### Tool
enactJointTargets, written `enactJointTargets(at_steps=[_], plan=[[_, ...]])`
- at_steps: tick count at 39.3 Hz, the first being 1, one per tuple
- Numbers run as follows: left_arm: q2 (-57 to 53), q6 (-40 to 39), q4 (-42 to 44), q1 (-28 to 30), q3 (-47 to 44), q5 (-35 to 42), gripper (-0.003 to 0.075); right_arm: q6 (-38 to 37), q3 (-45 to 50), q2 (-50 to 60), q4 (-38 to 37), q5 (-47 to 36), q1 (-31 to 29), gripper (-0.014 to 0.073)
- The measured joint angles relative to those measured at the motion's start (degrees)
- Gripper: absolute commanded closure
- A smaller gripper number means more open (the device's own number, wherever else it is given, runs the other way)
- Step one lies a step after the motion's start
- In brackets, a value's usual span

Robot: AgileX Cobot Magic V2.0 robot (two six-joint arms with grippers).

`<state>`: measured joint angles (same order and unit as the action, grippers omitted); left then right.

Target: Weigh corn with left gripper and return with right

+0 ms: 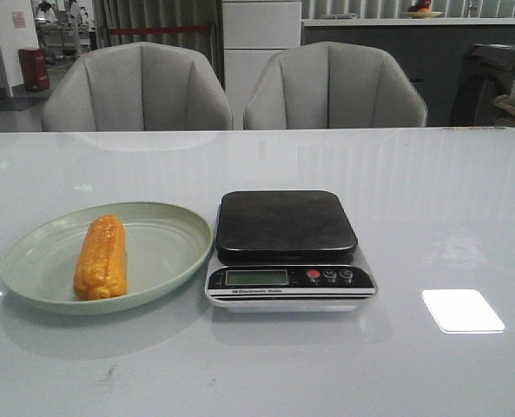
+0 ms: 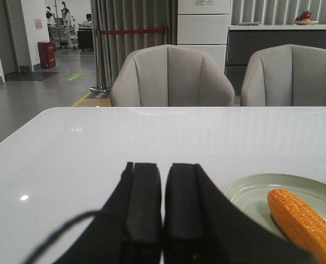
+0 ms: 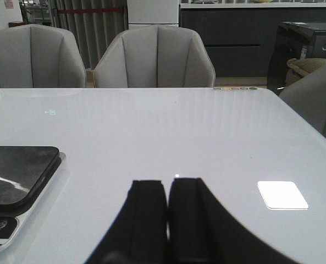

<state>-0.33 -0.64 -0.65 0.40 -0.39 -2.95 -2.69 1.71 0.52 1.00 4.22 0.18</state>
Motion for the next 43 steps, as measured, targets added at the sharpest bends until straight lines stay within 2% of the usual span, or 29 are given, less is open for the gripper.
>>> enactJointTargets(at_steps=[25,35,39,43], plan=[[0.0,0.6,3.9,0.0,0.0,0.2,0.0606,0.0,0.0,0.0,0.0,0.0,0.0,0.0427],[0.0,0.0,-0.3,0.0,0.0,9.3,0.0607,0.0,0.0,0.0,0.0,0.0,0.0,0.0427],[0.0,0.0,-1.5,0.0,1.3,7.0,0.0607,0.0,0.0,0.0,0.0,0.0,0.0,0.0427],[1.2,-0.1,-1.7,0.0,6.3,1.9,0.0606,0.0,0.0,0.0,0.0,0.0,0.0,0.0427]])
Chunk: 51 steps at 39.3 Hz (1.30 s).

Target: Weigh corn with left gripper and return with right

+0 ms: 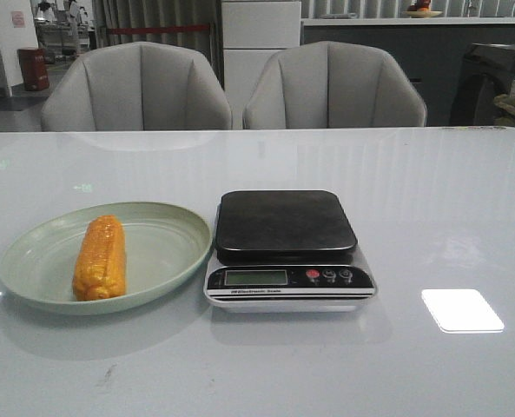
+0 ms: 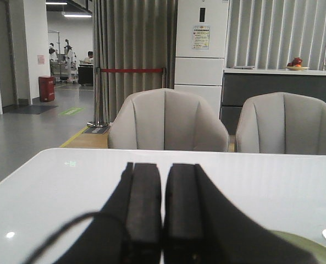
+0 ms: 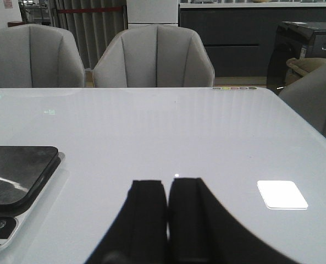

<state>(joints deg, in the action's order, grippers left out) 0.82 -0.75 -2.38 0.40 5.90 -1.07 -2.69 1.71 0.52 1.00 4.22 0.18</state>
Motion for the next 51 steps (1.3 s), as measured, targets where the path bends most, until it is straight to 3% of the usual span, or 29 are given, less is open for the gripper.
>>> enactJointTargets(at_steps=[12,26,32,41,51], plan=[[11.6,0.0,-2.6,0.0,15.5,-19.0,0.0606,0.0,0.0,0.0,0.0,0.0,0.0,0.0427],[14.2,-0.1,-5.6,-1.0,16.2,-23.1,0.0601,0.0,0.0,0.0,0.0,0.0,0.0,0.0427],[17.3,-0.1,-5.6,-3.7,16.1,-25.8,0.0478,0.0,0.0,0.0,0.0,0.0,0.0,0.0427],[26.1,-0.1,-5.6,-7.5,16.4,-27.0,0.0169,0.0,0.0,0.0,0.0,0.0,0.0,0.0427],[38.9,-0.1,-6.1,-10.4,20.9,-27.1,0.0144,0.0,0.0,0.0,0.0,0.0,0.0,0.0427]])
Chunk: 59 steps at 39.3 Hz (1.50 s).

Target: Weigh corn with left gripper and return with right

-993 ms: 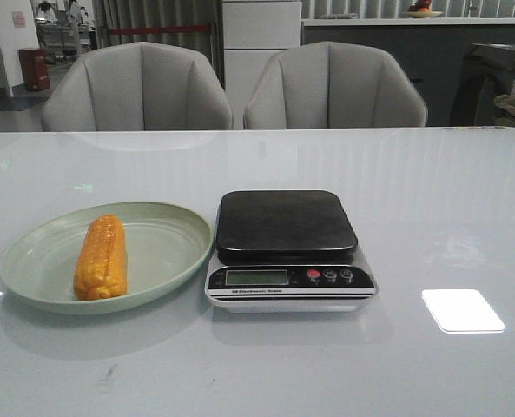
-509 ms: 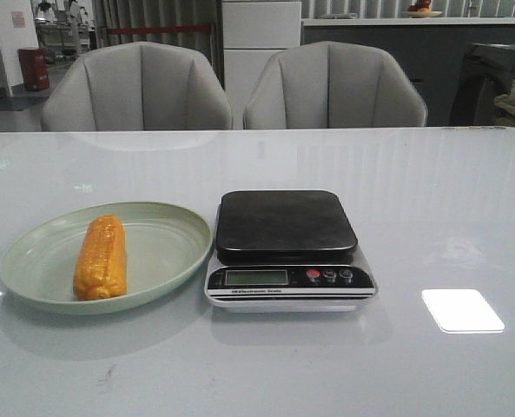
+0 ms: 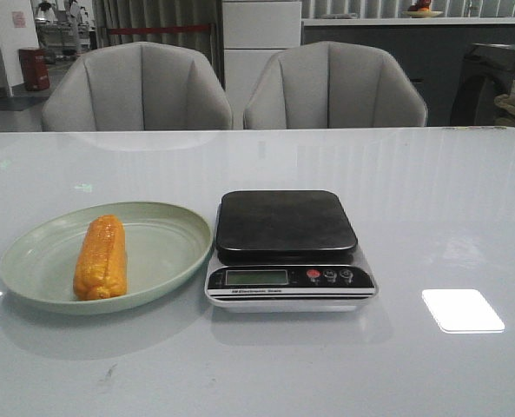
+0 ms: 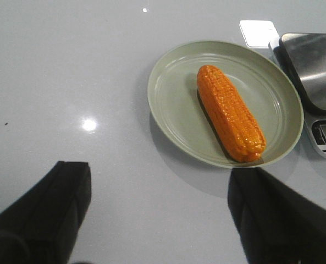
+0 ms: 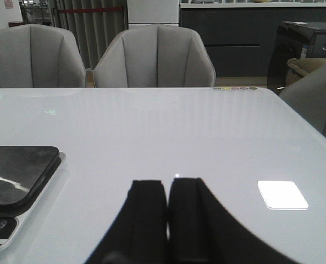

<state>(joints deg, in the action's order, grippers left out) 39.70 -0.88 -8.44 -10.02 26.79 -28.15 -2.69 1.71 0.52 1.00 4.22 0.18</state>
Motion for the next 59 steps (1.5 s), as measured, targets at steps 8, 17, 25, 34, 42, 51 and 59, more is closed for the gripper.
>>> enactJointTargets(at_steps=[8,17,25,34,42,51,59], plan=[[12.7,0.0,-2.8,-4.1,6.2,0.7,0.0145,0.0,0.0,0.0,0.0,0.0,0.0,0.0427],[28.0,0.0,-3.6,-9.0,14.3,2.9,0.0145,0.0,0.0,0.0,0.0,0.0,0.0,0.0427],[39.9,0.0,-3.7,-11.1,21.0,3.2,0.0145,0.0,0.0,0.0,0.0,0.0,0.0,0.0427],[49.7,0.0,-3.9,-11.5,25.9,3.2,0.0145,0.0,0.0,0.0,0.0,0.0,0.0,0.0427],[55.8,0.0,-4.9,-11.5,28.7,3.4,0.0145,0.0,0.0,0.0,0.0,0.0,0.0,0.0427],[61.3,0.0,-6.4,-11.5,30.6,3.5,0.0213,0.0,0.0,0.0,0.0,0.0,0.0,0.0427],[63.8,0.0,-8.1,-12.1,32.4,3.0,0.0498,0.0,0.0,0.0,0.0,0.0,0.0,0.0427]])
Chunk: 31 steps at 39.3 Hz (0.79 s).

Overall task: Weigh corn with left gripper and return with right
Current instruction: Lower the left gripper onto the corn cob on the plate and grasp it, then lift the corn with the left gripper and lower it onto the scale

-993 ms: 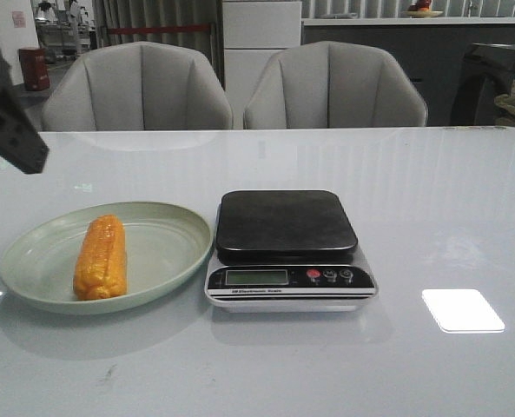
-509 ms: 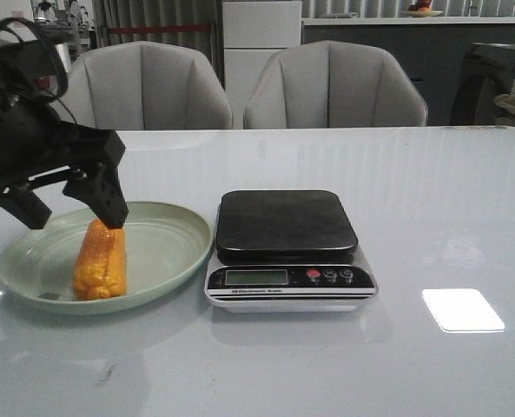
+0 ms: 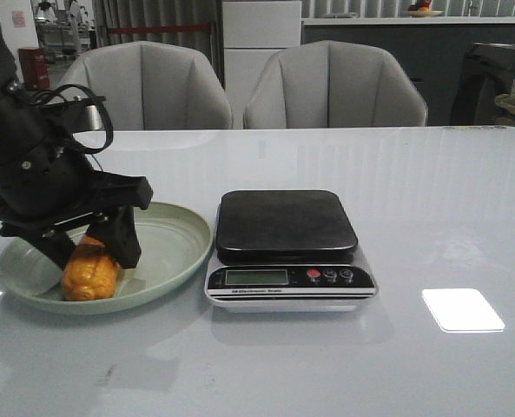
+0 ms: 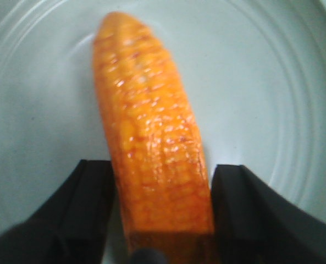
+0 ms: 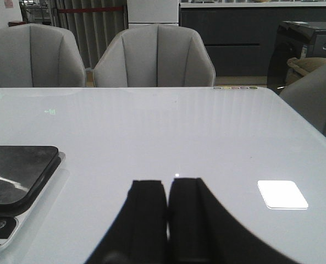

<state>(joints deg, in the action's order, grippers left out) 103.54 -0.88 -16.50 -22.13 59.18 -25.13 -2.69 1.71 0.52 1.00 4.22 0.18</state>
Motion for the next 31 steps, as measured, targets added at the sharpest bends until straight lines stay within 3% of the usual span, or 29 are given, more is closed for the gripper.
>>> enactJointTargets(at_steps=[4,12,27,31], plan=[[0.0,0.0,0.0,-1.3,2.7,-1.1,0.0562,0.0,0.0,0.0,0.0,0.0,0.0,0.0427],[0.0,0.0,-0.2,-6.6,10.6,-1.8,0.0565,0.0,0.0,0.0,0.0,0.0,0.0,0.0427],[4.2,0.0,-3.3,-13.6,18.1,-0.2,0.0558,0.0,0.0,0.0,0.0,0.0,0.0,0.0427],[6.3,0.0,-4.0,-14.5,19.5,0.1,0.0496,0.0,0.0,0.0,0.0,0.0,0.0,0.0427]])
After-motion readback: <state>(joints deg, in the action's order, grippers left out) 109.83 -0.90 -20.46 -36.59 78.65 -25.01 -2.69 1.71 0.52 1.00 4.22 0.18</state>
